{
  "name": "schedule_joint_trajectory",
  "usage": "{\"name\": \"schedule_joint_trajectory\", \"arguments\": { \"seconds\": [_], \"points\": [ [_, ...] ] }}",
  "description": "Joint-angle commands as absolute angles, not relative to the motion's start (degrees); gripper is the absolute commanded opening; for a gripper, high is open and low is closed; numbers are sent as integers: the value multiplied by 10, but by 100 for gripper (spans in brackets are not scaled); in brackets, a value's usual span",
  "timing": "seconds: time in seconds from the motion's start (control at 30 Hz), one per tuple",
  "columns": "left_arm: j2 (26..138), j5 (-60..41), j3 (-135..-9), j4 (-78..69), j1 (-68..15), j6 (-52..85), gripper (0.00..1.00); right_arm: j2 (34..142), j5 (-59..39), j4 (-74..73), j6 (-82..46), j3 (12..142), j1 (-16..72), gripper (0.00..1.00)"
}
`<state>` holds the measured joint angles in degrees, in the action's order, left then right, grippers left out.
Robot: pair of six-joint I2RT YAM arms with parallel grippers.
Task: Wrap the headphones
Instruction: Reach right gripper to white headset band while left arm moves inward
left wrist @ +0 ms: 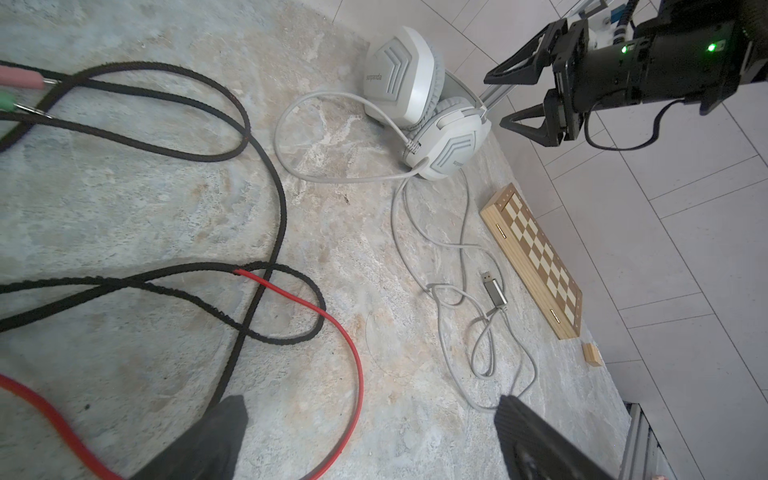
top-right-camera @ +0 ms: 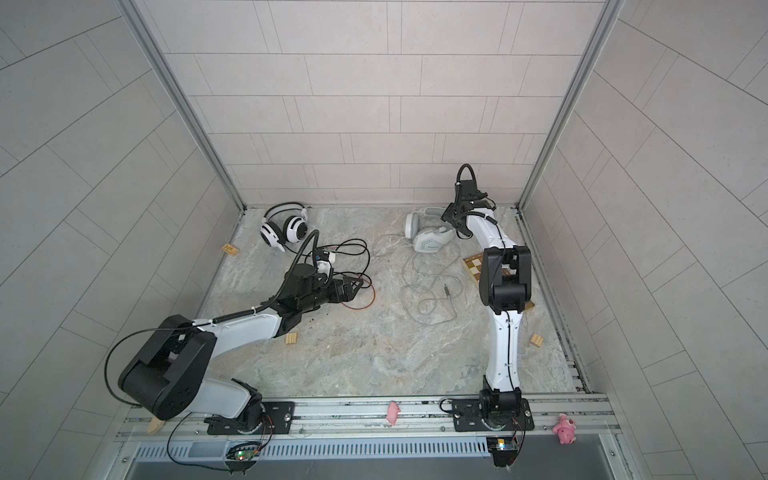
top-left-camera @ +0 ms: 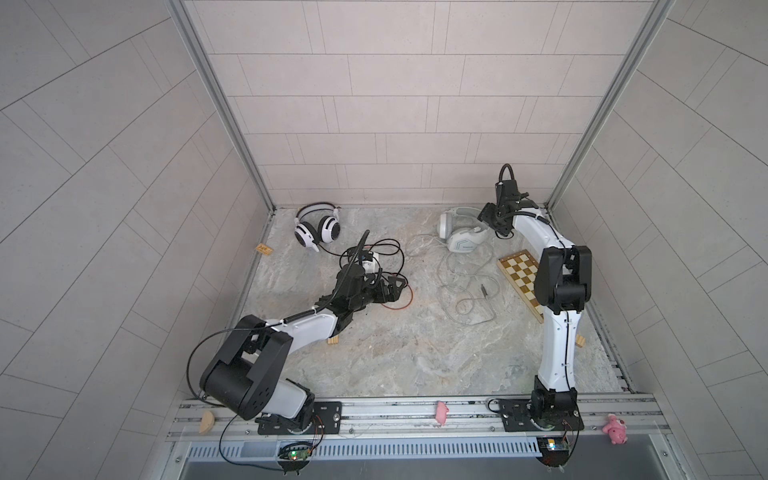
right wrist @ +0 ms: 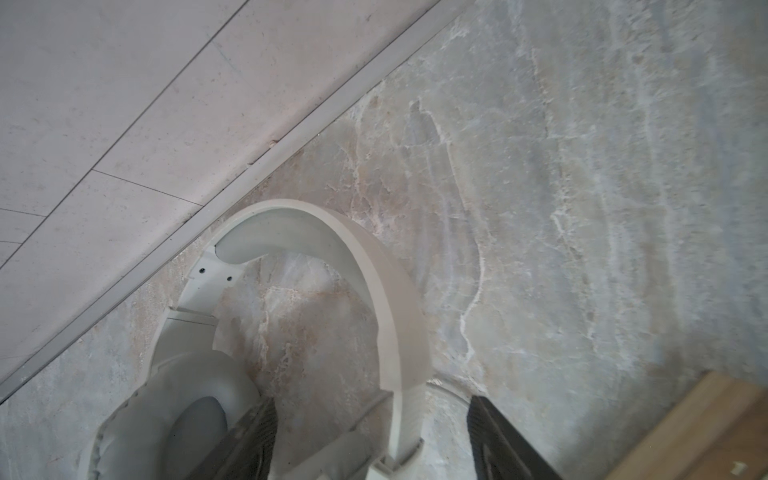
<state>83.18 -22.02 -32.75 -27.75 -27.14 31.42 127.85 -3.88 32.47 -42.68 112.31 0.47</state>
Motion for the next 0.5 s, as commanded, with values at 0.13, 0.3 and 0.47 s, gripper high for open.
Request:
{"name": "schedule_joint_trajectory", "arguments": {
  "seconds": [0.13,0.3,0.47],
  "points": [
    [827,-222,-347,-270,-274,302,100,1327,-32,359,-451,1157,7,72],
    [827,-222,-349,-267,-273,300,100,1345,-41,359,-450,1159,4,59],
    [827,-222,-351,-263,-273,299,100,1343,-64,359,-449,1146,0,25]
  ]
}}
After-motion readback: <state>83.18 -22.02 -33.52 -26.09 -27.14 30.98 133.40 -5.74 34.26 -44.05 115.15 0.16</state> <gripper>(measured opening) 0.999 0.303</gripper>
